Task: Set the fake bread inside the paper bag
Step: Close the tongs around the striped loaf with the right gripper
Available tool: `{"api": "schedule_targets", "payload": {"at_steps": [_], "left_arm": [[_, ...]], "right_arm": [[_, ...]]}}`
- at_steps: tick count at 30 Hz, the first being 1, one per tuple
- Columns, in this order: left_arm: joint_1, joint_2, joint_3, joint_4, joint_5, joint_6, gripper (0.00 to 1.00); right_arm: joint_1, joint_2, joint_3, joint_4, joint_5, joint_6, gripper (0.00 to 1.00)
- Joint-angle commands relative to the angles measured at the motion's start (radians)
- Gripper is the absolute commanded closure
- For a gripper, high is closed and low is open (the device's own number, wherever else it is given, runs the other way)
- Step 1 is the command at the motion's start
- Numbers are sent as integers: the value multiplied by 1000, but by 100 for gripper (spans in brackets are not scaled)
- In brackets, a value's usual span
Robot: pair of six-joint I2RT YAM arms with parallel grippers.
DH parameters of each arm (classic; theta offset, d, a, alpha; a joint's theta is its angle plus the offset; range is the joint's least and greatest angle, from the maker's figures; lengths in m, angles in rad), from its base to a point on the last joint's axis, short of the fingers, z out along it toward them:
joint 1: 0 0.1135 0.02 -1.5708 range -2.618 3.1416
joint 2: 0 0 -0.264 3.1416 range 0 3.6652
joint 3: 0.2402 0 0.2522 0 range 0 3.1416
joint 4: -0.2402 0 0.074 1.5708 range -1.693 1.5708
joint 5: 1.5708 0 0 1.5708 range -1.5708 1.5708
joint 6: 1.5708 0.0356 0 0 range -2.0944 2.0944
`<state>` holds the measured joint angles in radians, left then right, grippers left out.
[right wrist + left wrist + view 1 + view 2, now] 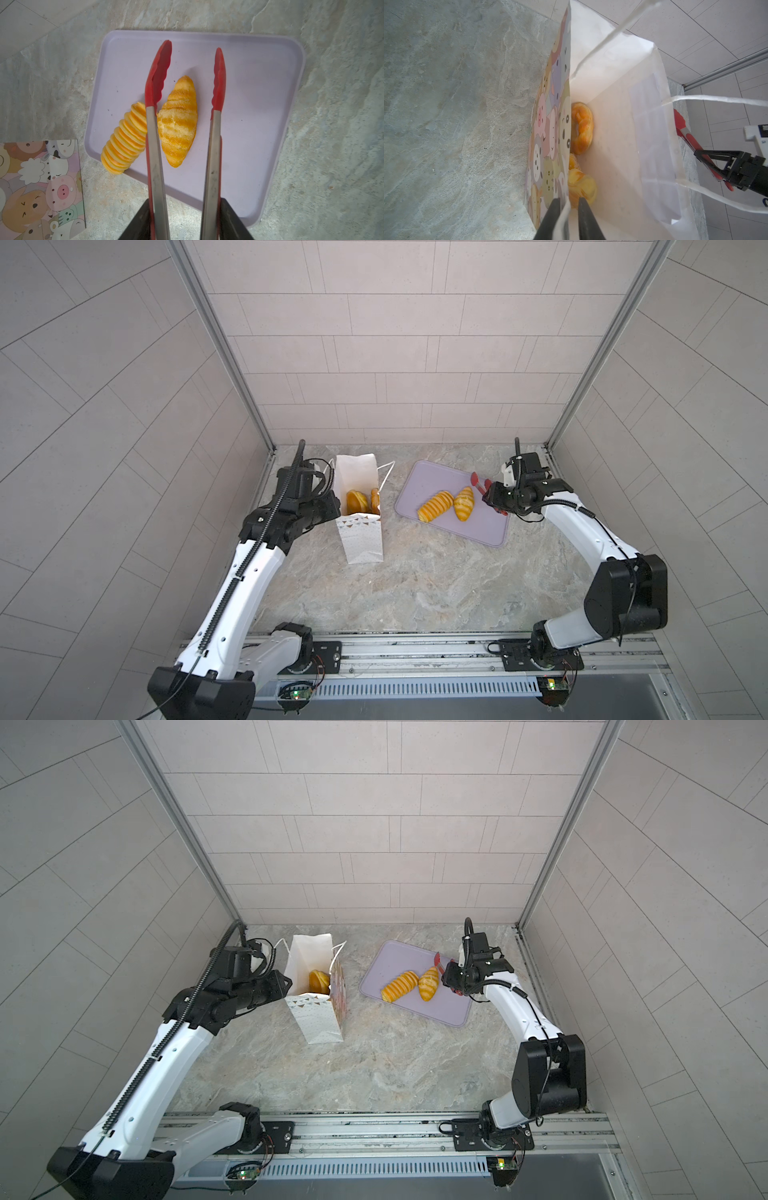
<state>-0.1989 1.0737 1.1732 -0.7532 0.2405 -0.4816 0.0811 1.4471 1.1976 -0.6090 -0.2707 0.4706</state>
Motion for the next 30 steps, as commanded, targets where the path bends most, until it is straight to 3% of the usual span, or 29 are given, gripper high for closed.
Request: {"api": "schedule_targets", "payload": {"at_steps": [1,12,30], "left_arm": [[-4,5,13,10,0,8,78],[-4,3,11,14,5,6,78],[-4,-6,2,3,-6,13,78]], "right_arm": [[9,-73,-21,-24,24,-16,50],[78,-140,-119,-10,32,13,46],[134,-35,-141,52,58,50,45]]}}
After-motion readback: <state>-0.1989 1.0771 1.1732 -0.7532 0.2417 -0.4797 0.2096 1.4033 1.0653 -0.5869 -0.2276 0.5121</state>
